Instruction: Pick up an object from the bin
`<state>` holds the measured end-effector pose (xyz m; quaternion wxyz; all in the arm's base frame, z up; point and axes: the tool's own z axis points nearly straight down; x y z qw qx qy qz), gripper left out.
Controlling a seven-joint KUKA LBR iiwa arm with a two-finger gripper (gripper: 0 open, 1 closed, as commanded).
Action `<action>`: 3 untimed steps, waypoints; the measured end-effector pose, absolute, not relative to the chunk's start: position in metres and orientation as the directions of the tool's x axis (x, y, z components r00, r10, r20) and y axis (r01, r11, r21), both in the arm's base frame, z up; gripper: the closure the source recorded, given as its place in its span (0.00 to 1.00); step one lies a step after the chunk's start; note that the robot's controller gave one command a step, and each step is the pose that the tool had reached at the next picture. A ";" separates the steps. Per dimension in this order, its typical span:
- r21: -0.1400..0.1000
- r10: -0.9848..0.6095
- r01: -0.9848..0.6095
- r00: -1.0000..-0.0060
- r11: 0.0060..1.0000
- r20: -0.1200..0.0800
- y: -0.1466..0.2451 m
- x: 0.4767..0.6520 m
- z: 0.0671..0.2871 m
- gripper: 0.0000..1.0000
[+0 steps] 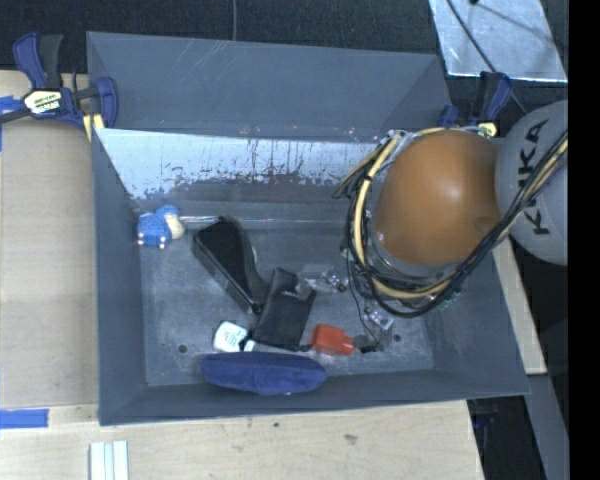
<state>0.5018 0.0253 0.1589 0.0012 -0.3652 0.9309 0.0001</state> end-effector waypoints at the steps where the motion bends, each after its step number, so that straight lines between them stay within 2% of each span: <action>1: 0.003 -0.662 -0.662 -0.749 0.749 0.004 0.025 0.497 0.066 0.00; 2: -0.001 -0.662 -0.662 -0.749 0.749 -0.003 0.026 0.499 0.071 1.00; 3: -0.002 -0.679 -0.679 -0.734 0.734 -0.003 0.021 0.484 0.101 1.00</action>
Offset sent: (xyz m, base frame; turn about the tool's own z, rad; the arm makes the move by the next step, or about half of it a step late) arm -0.0034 0.0007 -0.0889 0.0232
